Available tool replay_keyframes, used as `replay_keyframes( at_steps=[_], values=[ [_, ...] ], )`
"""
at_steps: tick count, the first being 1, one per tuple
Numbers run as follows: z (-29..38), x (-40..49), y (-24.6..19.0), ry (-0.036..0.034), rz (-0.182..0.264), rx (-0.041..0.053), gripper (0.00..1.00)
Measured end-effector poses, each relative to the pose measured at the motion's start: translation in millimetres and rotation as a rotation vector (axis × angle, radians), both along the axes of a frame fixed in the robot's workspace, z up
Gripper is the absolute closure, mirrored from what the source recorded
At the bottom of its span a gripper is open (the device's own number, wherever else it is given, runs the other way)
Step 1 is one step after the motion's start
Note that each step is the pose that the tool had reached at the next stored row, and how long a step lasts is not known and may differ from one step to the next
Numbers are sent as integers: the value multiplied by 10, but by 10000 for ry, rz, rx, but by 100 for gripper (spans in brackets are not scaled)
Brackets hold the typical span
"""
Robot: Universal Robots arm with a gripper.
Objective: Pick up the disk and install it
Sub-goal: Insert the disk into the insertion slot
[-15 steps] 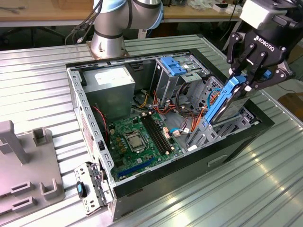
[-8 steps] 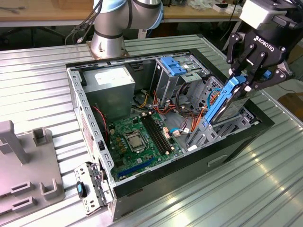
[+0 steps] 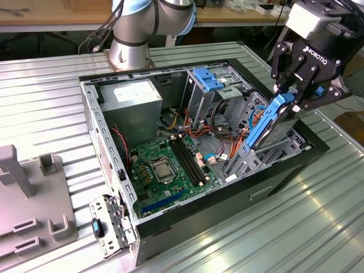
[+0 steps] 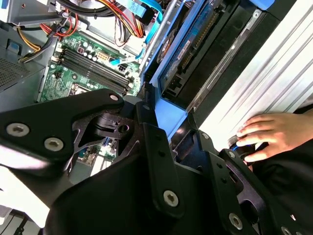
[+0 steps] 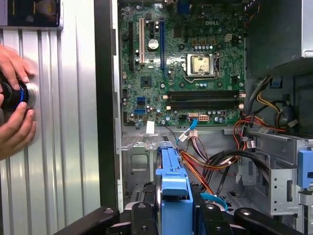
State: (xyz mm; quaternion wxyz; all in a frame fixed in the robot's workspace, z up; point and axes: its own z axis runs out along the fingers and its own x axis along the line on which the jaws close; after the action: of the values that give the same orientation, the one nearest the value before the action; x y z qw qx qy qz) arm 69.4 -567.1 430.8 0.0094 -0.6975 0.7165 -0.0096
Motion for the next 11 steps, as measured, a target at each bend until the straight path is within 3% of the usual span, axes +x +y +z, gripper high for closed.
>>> replay_keyframes(
  at_steps=[11],
  values=[
    [-112,0,0,0,0,0,63]
  ],
)
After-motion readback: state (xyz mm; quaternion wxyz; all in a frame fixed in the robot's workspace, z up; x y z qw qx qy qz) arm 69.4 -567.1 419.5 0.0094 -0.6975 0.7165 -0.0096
